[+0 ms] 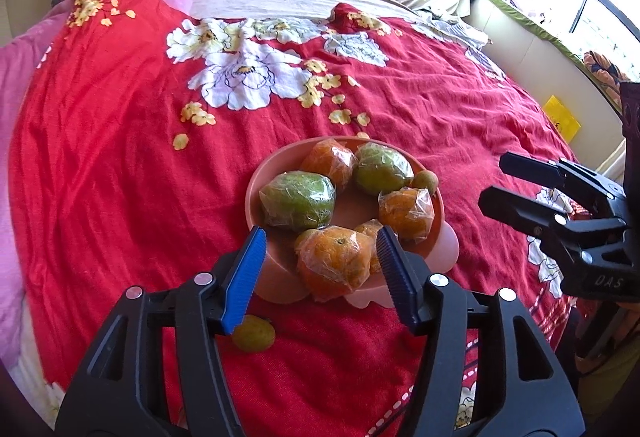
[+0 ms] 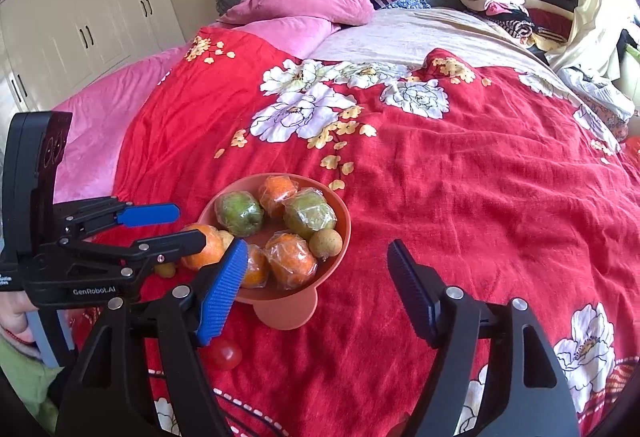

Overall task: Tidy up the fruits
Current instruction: 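Open the left tool to release the wrapped orange into the bowl, then reach the left tool to a brown round fruit while the right tool reaches the red tomato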

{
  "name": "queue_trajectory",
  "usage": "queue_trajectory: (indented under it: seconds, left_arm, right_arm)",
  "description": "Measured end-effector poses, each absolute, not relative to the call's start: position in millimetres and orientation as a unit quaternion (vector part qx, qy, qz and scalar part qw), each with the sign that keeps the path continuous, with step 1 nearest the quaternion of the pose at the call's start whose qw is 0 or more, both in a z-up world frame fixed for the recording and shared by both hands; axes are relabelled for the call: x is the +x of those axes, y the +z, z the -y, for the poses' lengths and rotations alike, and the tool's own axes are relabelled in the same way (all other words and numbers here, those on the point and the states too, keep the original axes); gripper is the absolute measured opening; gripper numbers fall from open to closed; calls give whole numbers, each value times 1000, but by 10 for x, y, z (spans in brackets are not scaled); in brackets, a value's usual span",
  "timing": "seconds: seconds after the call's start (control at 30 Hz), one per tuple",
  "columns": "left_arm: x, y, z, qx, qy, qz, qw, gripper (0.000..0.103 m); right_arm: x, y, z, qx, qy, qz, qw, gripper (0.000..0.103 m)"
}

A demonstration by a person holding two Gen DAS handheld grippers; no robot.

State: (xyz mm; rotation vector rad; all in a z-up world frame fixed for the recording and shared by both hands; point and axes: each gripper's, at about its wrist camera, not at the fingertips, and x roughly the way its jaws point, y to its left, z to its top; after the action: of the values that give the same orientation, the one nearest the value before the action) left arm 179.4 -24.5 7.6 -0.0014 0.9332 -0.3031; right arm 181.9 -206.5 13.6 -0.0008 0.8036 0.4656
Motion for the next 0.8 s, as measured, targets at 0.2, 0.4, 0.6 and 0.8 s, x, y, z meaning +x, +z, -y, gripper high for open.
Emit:
queue_trajectory:
  seconds: [0.2,0.4,0.6,0.8]
  left_arm:
    - [1752,200,181,-11,-140,-436,889,58]
    - [1667,359,79,-20,-126,-418,899,76]
    - [1572,460,-15,-25,-117,-408,905,89]
    - [1474,429,-80,-24,-113,-413,904,92]
  right_arm:
    - [1709,207,2057,-5,226,-379,897,76]
    - [1579,257,2035,-8,225,-371,901,81]
    - [1455,282,1986,-12,230,-369,901,87]
    - [1335,299,1918,-13,235,-368,899,89]
